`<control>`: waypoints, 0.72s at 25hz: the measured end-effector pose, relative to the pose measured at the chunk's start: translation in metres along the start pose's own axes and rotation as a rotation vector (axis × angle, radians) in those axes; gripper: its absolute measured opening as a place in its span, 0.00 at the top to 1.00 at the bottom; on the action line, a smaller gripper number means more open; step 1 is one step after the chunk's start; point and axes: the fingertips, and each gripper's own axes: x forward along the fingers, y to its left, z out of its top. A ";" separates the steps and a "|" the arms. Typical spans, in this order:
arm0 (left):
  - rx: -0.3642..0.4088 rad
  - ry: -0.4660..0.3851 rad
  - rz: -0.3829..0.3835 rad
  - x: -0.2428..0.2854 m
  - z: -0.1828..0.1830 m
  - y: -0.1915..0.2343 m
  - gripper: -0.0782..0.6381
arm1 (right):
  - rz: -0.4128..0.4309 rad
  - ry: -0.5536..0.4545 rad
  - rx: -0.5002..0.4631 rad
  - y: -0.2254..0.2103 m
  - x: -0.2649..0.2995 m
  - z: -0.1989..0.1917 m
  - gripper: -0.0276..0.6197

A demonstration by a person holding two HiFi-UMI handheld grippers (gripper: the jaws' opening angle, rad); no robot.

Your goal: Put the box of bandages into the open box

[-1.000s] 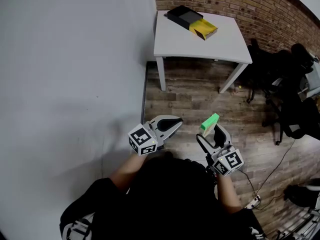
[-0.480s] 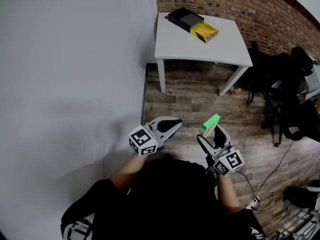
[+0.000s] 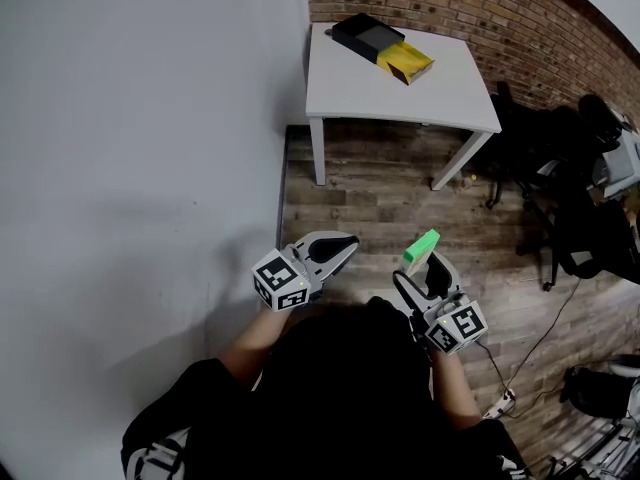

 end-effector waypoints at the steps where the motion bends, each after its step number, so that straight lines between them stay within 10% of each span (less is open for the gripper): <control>1: -0.001 -0.003 0.002 0.001 0.001 0.000 0.87 | -0.001 0.002 0.001 -0.001 -0.001 0.000 0.41; 18: -0.012 0.008 0.062 0.017 0.003 0.068 0.87 | 0.032 0.003 0.009 -0.052 0.058 0.006 0.41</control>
